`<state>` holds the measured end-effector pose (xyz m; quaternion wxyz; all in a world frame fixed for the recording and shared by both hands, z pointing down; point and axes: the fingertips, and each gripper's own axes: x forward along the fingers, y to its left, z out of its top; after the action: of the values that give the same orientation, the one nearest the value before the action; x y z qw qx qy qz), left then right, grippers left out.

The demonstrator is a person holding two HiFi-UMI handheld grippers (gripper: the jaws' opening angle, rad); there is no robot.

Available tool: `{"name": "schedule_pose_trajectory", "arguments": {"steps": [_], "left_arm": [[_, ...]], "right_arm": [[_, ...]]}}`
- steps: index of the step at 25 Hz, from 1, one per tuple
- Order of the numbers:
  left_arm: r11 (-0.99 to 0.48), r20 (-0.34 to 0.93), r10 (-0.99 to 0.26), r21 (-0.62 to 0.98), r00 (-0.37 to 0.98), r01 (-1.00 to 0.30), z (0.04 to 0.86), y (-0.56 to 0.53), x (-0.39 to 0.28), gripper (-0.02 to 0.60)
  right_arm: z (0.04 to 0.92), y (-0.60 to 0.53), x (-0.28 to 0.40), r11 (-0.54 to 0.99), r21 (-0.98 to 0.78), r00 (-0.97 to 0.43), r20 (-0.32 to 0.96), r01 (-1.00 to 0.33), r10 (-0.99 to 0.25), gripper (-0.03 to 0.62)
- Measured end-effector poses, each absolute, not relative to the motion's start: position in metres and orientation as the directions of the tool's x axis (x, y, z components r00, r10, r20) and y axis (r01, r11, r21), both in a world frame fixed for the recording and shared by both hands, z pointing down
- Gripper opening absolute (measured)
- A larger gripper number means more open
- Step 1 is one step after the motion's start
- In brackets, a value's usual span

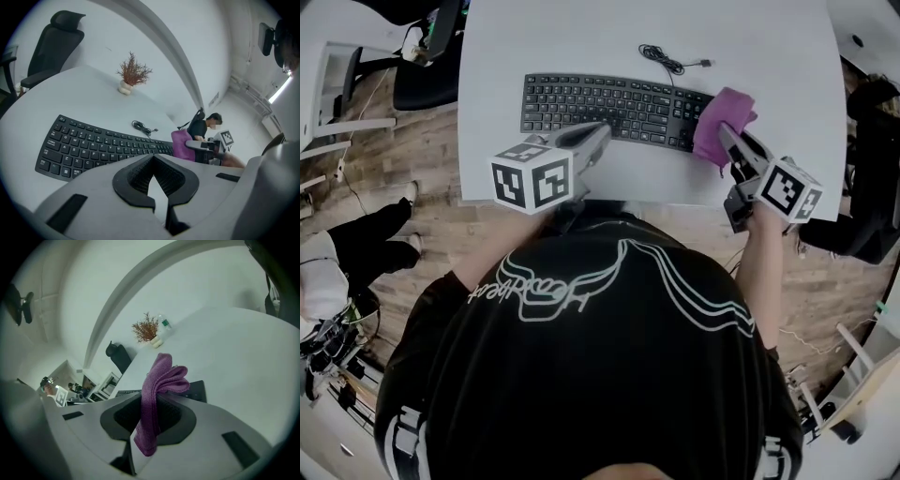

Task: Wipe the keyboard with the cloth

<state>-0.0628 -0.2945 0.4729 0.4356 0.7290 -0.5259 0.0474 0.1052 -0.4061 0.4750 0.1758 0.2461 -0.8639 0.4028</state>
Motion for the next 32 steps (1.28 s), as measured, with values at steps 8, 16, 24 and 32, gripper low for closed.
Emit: {"name": "schedule_pose_trajectory", "arguments": {"steps": [8,16,24,32], "left_arm": [[0.017,0.522,-0.77,0.593,0.368,-0.805,0.472,-0.279,-0.089,0.005],[0.081,0.52,-0.794,0.604,0.316,-0.792,0.481,-0.255,-0.159,0.005],[0.114,0.531,-0.798,0.598,0.286,-0.793,0.478,-0.26,-0.145,0.005],[0.126,0.544,-0.79,0.598,0.285,-0.792,0.481,-0.261,-0.147,0.005]], "right_arm": [[0.454,-0.391,0.036,0.687,-0.58,-0.875,0.45,-0.437,-0.177,0.057],[0.467,-0.343,-0.075,0.739,-0.592,-0.891,0.454,-0.321,-0.024,0.057],[0.488,-0.339,-0.075,0.775,-0.56,-0.86,0.508,-0.292,0.043,0.058],[0.512,-0.345,-0.069,0.763,-0.548,-0.822,0.568,-0.343,0.037,0.057]]}}
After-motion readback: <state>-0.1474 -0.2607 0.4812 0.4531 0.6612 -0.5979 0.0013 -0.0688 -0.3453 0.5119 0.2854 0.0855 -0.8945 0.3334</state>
